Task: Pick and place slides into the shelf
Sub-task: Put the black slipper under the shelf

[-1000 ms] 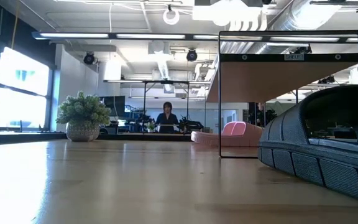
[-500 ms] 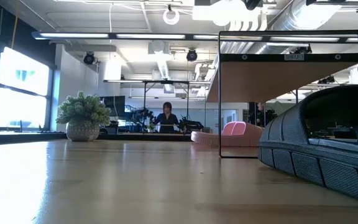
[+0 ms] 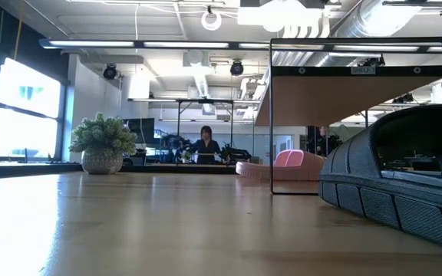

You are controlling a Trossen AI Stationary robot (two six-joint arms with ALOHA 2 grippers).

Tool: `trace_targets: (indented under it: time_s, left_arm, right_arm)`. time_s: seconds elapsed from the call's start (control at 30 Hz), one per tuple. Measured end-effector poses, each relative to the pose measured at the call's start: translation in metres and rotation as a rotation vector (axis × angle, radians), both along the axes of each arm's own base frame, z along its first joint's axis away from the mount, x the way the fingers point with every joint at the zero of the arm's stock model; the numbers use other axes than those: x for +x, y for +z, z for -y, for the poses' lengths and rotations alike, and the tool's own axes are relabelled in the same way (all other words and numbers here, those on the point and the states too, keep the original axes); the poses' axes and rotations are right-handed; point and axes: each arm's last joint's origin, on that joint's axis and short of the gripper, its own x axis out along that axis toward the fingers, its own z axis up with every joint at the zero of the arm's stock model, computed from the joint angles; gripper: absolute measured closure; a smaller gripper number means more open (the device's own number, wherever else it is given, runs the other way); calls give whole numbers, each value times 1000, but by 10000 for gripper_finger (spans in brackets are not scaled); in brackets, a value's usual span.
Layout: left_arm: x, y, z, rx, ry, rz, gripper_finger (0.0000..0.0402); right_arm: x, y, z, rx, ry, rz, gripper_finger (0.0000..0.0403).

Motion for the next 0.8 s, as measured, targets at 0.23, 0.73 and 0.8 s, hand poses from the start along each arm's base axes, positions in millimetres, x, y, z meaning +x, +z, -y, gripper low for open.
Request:
trace_targets:
  time_s: [0.23, 0.73, 0.8]
  left_arm:
    - [0, 0, 0, -3, -8, 2, 366]
    - [0, 0, 1, -26, -28, 13, 367]
    - [0, 0, 1, -26, -29, 13, 367]
  right_arm:
    - [5, -2, -3, -10, -49, -5, 215]
    - [15, -6, 3, -47, -121, 6, 215]
    - [20, -8, 4, -46, -119, 7, 215]
